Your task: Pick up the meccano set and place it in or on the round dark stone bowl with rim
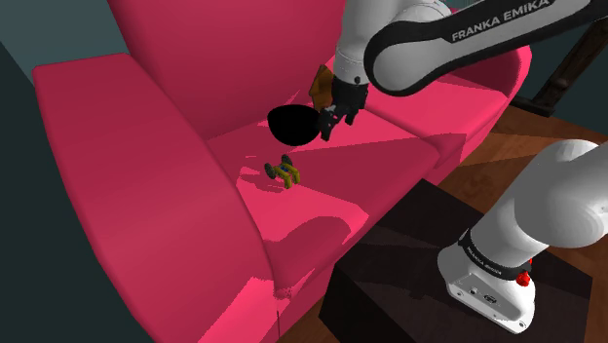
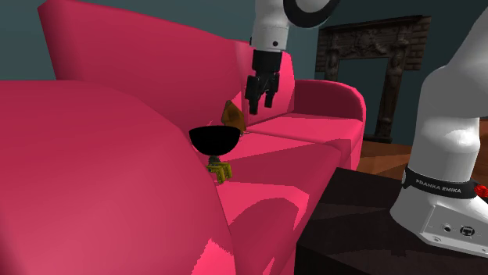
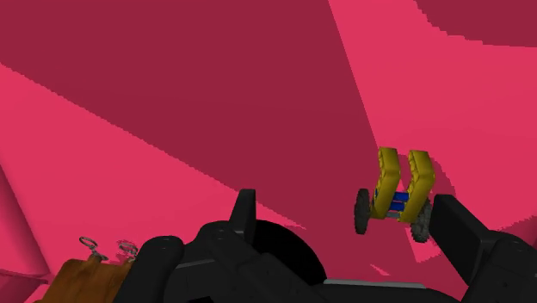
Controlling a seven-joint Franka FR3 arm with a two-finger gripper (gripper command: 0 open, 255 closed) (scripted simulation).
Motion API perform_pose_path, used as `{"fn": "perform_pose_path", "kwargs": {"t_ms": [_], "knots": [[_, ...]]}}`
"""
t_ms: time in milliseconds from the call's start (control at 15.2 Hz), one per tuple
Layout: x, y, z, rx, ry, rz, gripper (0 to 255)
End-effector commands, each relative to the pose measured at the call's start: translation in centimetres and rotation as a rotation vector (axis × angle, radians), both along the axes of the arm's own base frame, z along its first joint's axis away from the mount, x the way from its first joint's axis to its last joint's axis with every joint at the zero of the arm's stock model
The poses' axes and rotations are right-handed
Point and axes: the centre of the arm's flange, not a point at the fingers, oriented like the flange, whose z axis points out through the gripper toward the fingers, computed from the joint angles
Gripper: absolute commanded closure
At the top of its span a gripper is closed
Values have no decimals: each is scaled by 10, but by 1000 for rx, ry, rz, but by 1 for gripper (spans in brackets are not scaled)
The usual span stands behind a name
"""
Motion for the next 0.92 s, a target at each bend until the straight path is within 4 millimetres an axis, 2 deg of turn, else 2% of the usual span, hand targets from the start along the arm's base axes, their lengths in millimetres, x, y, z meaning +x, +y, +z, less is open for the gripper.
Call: {"fn": "perform_pose_path", "kwargs": {"t_ms": [0, 792, 858], "knots": [[12, 11, -18, 6, -11, -7, 0], [85, 81, -136, 27, -62, -41, 0], [85, 82, -137, 27, -63, -42, 0]]}}
